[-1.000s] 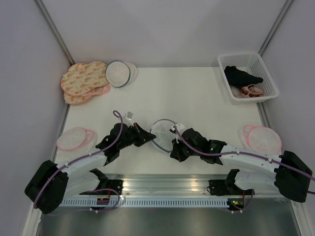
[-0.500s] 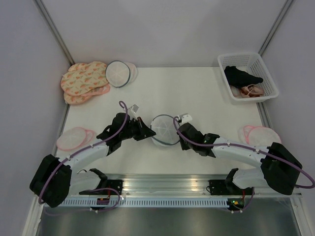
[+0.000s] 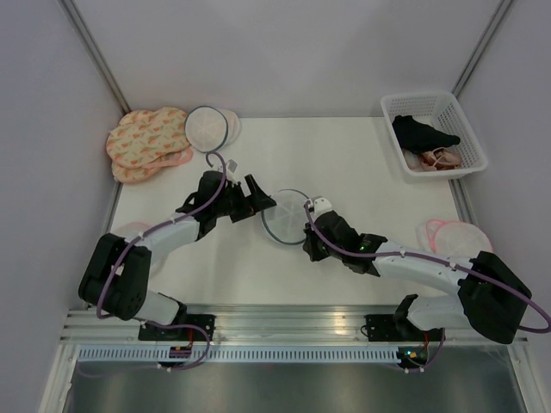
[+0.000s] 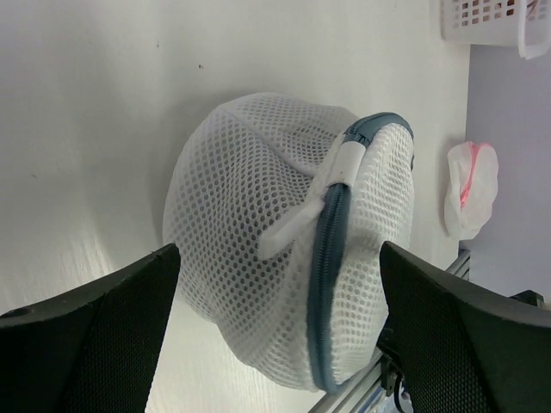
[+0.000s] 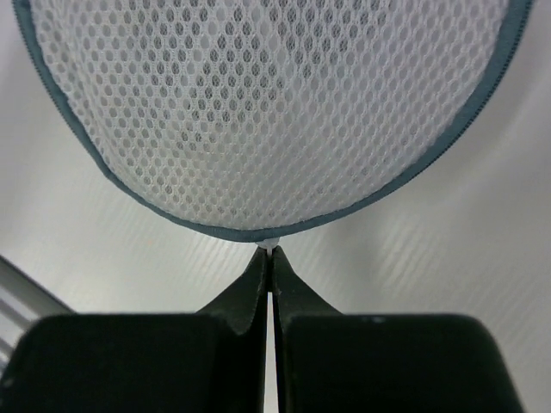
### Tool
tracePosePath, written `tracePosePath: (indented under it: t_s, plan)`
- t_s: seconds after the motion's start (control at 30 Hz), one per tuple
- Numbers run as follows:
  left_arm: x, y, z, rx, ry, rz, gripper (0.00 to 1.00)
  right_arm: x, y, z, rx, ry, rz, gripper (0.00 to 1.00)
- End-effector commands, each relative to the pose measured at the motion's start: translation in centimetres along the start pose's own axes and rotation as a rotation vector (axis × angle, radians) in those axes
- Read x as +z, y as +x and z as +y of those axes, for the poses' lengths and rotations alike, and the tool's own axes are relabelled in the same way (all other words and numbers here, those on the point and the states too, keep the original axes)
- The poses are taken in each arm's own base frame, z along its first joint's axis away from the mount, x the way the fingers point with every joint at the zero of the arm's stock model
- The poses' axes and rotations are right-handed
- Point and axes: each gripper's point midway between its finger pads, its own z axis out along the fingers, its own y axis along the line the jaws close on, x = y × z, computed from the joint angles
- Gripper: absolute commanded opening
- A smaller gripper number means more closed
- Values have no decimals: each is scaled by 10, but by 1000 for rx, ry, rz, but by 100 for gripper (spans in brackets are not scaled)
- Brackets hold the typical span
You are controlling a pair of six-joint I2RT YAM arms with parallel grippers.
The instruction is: Unzip the laundry bag and remove the bra
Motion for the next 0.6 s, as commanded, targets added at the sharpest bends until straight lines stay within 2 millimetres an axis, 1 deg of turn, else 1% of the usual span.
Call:
tracePosePath:
  t_s: [0.0,0.03,0.07,0.1,0.13,0.17,0.2,0.23,0.27,0.3,0.33,0.37,0.4,0.47,0.5,0.53,0.57]
  plan:
    - [-25,-9,-11,-14,13,-91,100,0,-13,33,29,-172,-40,0]
    - [-34,-6,-12,-22,11,-100,100,-4,-9,45,22,-246,-18,0]
    - [-43,-4,-13,-37,9,-110,100,-5,-14,55,18,-304,-39,0]
    - [-53,9,-6,-53,-6,-102,100,-9,-14,65,17,-361,-41,0]
    - [-72,5,-21,-48,43,-148,100,-15,-10,79,8,-450,-23,0]
    - [-80,14,-18,-55,46,-146,100,-19,-14,89,8,-512,-45,1]
    - [-87,19,-20,-59,57,-144,100,-20,-14,96,6,-551,-40,0]
    - [-101,21,-28,-72,87,-162,100,-22,-14,101,5,-586,-40,1]
    - [-106,25,-29,-81,101,-160,100,-27,-17,112,-5,-651,-49,0]
    - [-107,36,-26,-98,114,-130,100,-25,-16,114,5,-663,-41,1]
    - [-110,41,-28,-123,130,-122,100,-25,-16,116,3,-679,-38,0]
    - [-112,48,-27,-133,140,-110,99,-29,-21,123,-2,-718,-48,0]
    - [-112,53,-25,-142,142,-99,100,-27,-19,126,0,-733,-39,1]
    - [-108,60,-18,-164,120,-84,100,-29,-24,131,-3,-767,-57,0]
    - [-104,67,-11,-178,106,-67,100,-29,-22,134,-4,-783,-48,0]
    - [-102,70,-10,-193,105,-54,100,-29,-23,135,-3,-791,-51,0]
    - [-100,71,-15,-186,131,-52,100,-30,-24,136,-2,-798,-55,1]
